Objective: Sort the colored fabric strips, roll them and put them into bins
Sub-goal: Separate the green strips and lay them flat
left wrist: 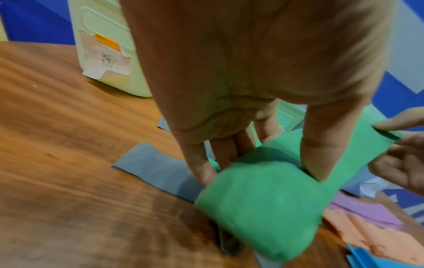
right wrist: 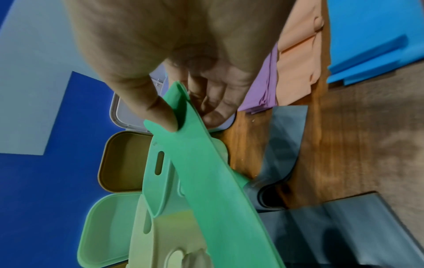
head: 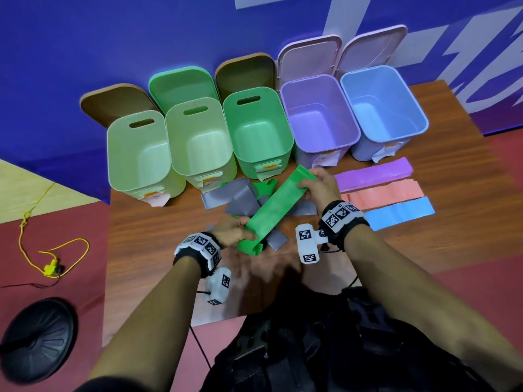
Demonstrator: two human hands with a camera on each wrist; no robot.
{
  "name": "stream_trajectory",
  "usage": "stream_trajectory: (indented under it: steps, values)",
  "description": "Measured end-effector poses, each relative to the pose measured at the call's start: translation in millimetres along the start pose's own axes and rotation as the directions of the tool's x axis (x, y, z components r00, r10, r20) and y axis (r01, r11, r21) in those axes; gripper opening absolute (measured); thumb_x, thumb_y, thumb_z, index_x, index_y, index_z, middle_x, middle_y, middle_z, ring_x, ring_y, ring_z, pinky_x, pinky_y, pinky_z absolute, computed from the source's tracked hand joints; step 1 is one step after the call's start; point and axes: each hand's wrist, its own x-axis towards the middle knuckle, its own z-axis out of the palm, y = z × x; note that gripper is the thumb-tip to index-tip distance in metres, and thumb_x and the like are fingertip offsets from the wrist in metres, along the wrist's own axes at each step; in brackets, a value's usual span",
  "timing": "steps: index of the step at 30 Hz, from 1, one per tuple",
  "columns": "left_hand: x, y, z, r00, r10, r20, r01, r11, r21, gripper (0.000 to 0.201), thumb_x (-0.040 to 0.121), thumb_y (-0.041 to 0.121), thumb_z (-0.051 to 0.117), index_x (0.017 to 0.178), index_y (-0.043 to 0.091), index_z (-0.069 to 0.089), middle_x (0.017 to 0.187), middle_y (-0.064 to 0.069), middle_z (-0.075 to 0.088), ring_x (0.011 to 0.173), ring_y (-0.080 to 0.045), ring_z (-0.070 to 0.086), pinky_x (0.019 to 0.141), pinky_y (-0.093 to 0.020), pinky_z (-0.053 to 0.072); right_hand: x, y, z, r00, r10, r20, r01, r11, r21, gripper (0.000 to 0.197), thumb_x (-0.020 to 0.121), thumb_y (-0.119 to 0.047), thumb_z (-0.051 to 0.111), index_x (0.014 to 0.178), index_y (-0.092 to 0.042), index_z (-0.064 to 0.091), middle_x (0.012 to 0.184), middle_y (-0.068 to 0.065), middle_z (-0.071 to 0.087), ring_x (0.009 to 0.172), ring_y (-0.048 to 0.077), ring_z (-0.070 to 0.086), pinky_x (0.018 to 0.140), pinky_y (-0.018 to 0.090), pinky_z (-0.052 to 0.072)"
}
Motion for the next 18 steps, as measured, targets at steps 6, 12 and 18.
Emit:
stream_trajectory:
  steps: [6,12,18]
  values:
    - [-0.2,-20.6,0.1,0.992,-0.126,0.010,0.123,0.978,0.170,0.030,0.071,0.034,0.078,0.090,0.013,0.069,0.088,-0.004,0.068,0.081,-0.017,0.060,0.080,-0.034,0.047,1.8,29.0,-18.9,0.994,0.079,-0.074,-0.085,0.994,-0.075,0.026,0.053,-0.014,0.071,0.078,-0.022,0.064,0.090,0.016,0.068,0.083,0.036,0.068,0.076,0.049,0.060]
    - [-1.1,-36.1,8.8,0.975,-0.220,-0.021,0.218,0.942,0.256,0.025,0.075,0.039,0.072,0.086,0.016,0.070,0.073,0.002,0.058,0.067,-0.015,0.051,0.064,-0.025,0.039,-12.7,49.3,-32.2,0.989,0.130,-0.069,-0.140,0.975,-0.170,0.020,0.077,0.006,0.060,0.083,-0.012,0.061,0.083,0.008,0.060,0.073,0.024,0.057,0.058,0.027,0.049]
    - [-7.2,-46.4,6.1,0.974,-0.223,-0.042,0.223,0.909,0.353,0.019,0.078,0.041,0.062,0.074,0.023,0.062,0.087,-0.003,0.054,0.078,-0.016,0.048,0.081,-0.034,0.042,-15.5,87.2,-45.3,0.982,0.162,-0.102,-0.190,0.879,-0.438,0.014,0.076,-0.006,0.067,0.074,-0.016,0.058,0.074,0.005,0.058,0.073,0.023,0.055,0.065,0.028,0.046]
